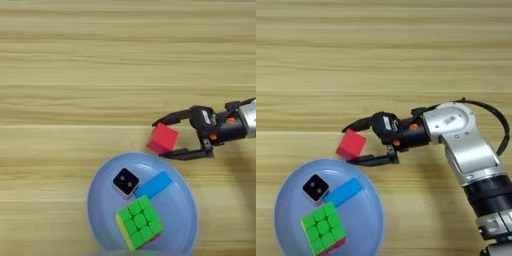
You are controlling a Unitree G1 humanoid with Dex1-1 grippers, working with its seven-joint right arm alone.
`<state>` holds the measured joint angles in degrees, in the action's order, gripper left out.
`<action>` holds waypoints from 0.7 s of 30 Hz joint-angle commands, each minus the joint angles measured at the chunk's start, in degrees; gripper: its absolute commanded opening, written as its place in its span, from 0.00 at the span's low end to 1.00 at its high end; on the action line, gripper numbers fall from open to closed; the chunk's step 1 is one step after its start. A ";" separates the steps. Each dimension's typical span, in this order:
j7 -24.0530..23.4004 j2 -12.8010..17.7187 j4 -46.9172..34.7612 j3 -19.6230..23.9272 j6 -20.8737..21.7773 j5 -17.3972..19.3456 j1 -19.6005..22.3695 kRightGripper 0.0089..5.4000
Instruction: Move the objects on the table
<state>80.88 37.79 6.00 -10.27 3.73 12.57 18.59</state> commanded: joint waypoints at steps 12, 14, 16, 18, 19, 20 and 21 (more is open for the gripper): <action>-11.96 -2.91 9.19 -0.16 -5.10 -8.76 7.80 0.58; -11.44 -3.35 10.59 -0.59 -4.86 -9.18 7.57 0.58; -11.97 -3.92 13.24 -1.28 -3.94 -10.56 7.70 0.58; -12.18 -4.44 15.16 -1.54 -3.47 -11.17 7.99 0.58; -12.42 -4.71 16.13 -1.64 -3.20 -11.50 8.24 0.58; -12.62 -4.98 17.11 -1.72 -2.92 -11.81 8.52 0.58; -12.81 -5.22 18.10 -1.85 -2.59 -12.13 8.77 0.58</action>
<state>70.45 31.85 23.61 -13.13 -0.50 1.11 22.48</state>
